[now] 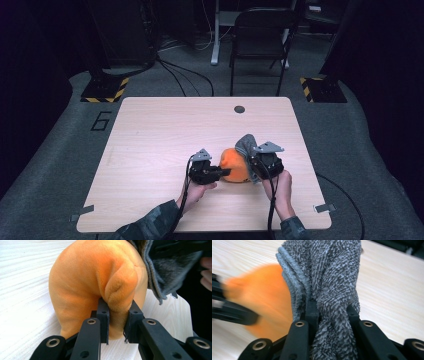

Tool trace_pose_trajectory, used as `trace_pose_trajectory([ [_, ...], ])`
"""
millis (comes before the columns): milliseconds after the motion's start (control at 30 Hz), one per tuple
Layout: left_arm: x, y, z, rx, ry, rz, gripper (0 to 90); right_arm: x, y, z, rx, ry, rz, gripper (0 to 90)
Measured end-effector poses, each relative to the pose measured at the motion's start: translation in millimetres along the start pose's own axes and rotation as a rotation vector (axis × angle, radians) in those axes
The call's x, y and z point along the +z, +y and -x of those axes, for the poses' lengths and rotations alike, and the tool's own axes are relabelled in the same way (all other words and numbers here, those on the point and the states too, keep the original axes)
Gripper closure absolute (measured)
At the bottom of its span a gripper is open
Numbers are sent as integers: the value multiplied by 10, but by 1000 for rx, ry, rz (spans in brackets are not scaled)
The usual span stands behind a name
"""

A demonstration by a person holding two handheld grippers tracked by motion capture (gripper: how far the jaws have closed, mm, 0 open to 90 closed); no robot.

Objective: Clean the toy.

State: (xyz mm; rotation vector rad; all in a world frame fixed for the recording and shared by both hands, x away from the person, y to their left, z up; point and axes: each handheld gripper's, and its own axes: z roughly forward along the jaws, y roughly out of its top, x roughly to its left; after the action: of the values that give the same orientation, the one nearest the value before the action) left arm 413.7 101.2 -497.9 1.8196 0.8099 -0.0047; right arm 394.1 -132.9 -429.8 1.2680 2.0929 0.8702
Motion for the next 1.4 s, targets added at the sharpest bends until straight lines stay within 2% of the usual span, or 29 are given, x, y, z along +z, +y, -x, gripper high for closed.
trace_pose_trajectory([
  [200, 12, 6, -10, -2, -4, 4, 772, 201, -230, 262, 86, -53, -97, 721],
  [267, 14, 9, -15, -3, -8, 5, 772, 328, -339, 319, 103, -52, -152, 720],
  [367, 13, 18, -22, -2, -13, 6, 773, 456, -420, 342, 98, -62, -223, 721],
  [400, 10, 19, -22, -3, -13, 7, 772, 436, -401, 349, 93, -73, -222, 723],
  [433, 7, 20, -30, -3, -10, 9, 772, 374, -356, 363, 96, -80, -189, 724],
  [467, 7, 20, -30, -3, -10, 9, 772, 374, -356, 363, 96, -80, -189, 724],
  [533, 10, 22, -33, -2, -10, 11, 772, 129, -208, 364, 115, -73, -94, 725],
  [600, 11, 21, -16, 1, -6, 8, 771, -49, -98, 322, 114, -32, -30, 724],
  [667, 14, 24, -6, 11, -2, 9, 771, -179, 7, 202, 100, 16, 28, 724],
  [767, 20, 24, 10, 13, 3, 11, 771, -249, 136, -69, 39, 80, 69, 723],
  [833, 17, 28, 8, 29, 6, 5, 771, -227, 186, -251, -7, 98, 67, 722],
  [900, 15, 29, 20, 38, 8, -2, 771, -170, 197, -370, -36, 106, 62, 720],
  [933, 16, 29, 18, 49, 12, -6, 771, -132, 192, -404, -57, 106, 49, 720],
  [1000, 19, 27, 14, 48, 9, -2, 771, -91, 173, -438, -56, 82, 46, 722],
  [1067, 22, 29, 21, 55, 9, -3, 771, -90, 166, -405, -89, 55, 35, 722],
  [1167, 30, 22, 22, 36, 2, 4, 770, -79, 138, -328, -67, 44, 31, 721],
  [1400, 28, 23, 14, 41, 0, 0, 770, -54, 65, -117, -16, 19, -5, 719],
])
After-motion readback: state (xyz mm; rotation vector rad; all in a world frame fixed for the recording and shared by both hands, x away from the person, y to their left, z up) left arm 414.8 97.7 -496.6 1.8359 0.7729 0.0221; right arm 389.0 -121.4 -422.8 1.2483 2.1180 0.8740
